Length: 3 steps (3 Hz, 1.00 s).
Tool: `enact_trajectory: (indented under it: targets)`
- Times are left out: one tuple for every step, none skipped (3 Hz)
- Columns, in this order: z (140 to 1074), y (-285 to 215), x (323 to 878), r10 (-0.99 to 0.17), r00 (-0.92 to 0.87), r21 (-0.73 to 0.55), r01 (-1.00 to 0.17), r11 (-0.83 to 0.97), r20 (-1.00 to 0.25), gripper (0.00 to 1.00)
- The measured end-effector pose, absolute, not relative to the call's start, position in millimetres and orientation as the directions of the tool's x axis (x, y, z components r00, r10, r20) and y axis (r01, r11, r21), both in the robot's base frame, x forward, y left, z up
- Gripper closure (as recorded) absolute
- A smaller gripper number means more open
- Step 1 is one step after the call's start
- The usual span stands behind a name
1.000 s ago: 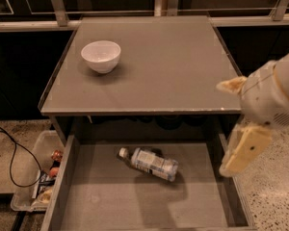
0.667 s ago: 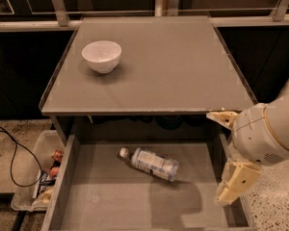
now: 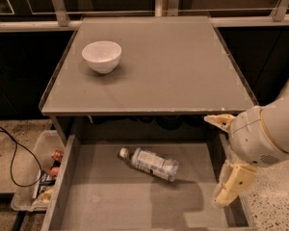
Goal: Pick blue plastic bottle from top drawer and place on counter
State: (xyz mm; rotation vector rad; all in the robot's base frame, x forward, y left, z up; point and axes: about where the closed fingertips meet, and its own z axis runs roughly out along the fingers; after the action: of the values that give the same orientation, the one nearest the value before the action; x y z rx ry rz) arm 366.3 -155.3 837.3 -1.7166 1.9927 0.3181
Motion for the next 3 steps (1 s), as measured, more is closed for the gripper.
enact_trajectory:
  targets:
    - [807,-140,369,-0.82,-0.083,-0.119,-0.976,0.181,-0.566,0.0]
    - [767,-121,382,-0.759,-0.084,-0.12,-0.971,0.209,-0.645,0.0]
    - [737,-106,404,-0.7,-0.075,-0.141,-0.959,0.245,-0.71,0.0]
